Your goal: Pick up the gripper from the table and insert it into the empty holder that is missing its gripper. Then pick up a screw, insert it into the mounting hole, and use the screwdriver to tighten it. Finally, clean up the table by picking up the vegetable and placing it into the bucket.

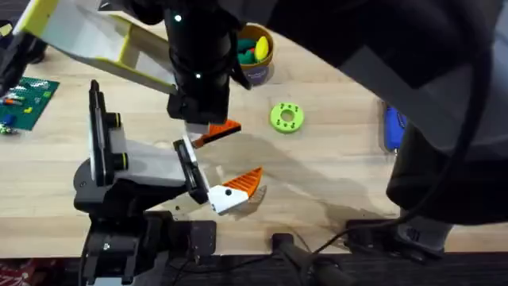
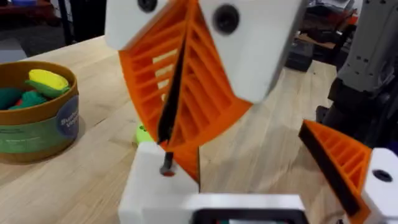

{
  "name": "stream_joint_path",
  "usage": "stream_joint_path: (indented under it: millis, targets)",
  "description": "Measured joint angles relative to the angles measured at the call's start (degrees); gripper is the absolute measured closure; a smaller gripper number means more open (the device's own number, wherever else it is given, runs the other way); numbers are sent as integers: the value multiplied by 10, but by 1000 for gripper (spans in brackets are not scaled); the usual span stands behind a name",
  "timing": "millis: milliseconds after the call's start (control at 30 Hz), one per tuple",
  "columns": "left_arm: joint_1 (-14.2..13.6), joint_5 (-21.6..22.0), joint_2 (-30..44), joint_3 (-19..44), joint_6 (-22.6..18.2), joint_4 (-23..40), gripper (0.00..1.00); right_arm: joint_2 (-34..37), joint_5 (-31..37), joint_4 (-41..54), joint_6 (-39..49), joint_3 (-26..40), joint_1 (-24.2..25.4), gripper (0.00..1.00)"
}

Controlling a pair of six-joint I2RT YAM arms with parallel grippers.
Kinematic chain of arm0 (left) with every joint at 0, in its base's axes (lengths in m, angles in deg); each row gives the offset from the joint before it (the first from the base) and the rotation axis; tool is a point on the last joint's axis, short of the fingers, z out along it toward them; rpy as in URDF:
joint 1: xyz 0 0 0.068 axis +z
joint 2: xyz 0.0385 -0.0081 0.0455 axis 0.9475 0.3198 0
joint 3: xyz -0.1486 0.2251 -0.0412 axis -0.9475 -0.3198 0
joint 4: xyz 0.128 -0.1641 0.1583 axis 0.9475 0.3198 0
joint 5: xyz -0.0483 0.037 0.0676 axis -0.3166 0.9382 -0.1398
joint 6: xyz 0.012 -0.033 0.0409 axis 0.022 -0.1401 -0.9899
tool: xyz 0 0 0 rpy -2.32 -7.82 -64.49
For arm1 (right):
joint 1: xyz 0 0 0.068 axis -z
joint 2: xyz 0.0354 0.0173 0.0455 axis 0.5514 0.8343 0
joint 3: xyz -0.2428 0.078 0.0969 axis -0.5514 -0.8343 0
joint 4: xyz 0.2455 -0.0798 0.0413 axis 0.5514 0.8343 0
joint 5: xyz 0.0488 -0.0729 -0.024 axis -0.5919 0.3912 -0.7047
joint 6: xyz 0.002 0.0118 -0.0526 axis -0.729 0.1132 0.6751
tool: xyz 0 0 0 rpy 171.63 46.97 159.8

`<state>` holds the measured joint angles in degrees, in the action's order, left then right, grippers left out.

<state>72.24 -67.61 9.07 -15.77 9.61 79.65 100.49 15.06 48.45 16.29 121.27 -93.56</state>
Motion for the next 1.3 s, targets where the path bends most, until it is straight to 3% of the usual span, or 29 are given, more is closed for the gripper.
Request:
stream_joint_path:
  millis: [1300]
  targets:
    - [0, 0, 0, 0, 0, 0, 18, 0, -11, 1, 0, 0, 0, 992]
